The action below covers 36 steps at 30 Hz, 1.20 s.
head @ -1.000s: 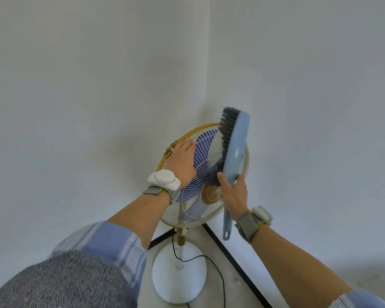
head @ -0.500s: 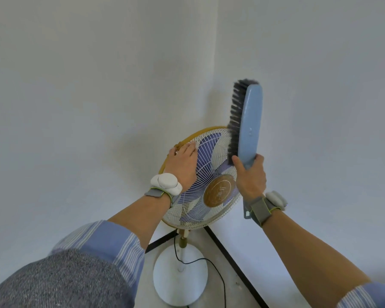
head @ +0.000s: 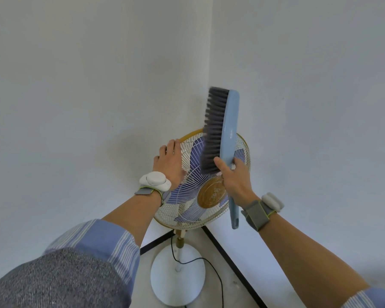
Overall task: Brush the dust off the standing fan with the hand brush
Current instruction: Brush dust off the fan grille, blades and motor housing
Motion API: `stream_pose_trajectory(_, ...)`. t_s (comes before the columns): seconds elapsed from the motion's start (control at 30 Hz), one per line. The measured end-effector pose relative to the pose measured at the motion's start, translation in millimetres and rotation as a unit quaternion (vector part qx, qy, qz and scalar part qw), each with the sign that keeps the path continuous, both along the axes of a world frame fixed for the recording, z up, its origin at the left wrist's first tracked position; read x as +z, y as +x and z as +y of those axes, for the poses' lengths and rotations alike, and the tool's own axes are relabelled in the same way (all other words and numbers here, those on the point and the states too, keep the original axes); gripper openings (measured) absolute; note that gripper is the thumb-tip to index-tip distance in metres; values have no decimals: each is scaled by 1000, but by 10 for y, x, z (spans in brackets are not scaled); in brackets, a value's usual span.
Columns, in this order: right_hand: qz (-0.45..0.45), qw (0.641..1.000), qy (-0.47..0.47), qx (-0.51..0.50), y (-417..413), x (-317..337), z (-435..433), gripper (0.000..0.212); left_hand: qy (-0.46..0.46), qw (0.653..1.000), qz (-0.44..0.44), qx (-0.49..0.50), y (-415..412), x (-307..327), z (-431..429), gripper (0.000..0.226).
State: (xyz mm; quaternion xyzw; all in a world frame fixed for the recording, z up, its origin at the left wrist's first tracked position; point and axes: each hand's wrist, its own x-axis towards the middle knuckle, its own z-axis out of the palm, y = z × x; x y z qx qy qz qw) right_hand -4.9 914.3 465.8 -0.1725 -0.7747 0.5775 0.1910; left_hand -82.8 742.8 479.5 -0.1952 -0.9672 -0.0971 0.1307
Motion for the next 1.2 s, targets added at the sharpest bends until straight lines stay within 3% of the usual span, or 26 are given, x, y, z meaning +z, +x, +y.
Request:
stream_pose_trajectory(0.1,0,996,-73,59,-51,141,3,43,3,1000,8,-6,9,2,24,99)
stream_pose_trajectory(0.2,-58,993,-65,79,-91,201,126,44,4,1000,7,-9,24,-1,20,98)
stream_pose_trajectory(0.27,-84,995,55,21,-99,197,257,55,3,1000,4,-10,23,5,-6,99)
stream_pose_trajectory(0.37,-112,957,249,-97,-45,253,384,63,5,1000,3,-12,16,1,-19,100)
stream_pose_trajectory(0.6,-131,927,315,-153,-11,126,430,62,1,1000,9,-17,21,2,4,100)
stream_pose_trajectory(0.7,-167,937,282,-121,33,-61,480,63,2,1000,7,-16,19,4,-15,100)
stream_pose_trajectory(0.83,-137,972,156,-114,3,-37,532,65,4,1000,4,-20,22,8,-25,101)
stream_pose_trajectory(1.03,-163,975,88,-123,44,-167,555,65,13,1000,0,-18,11,-8,-60,101)
stream_pose_trajectory(1.2,-84,992,-77,-52,45,-171,431,40,18,1000,-10,-13,-76,-1,-143,101)
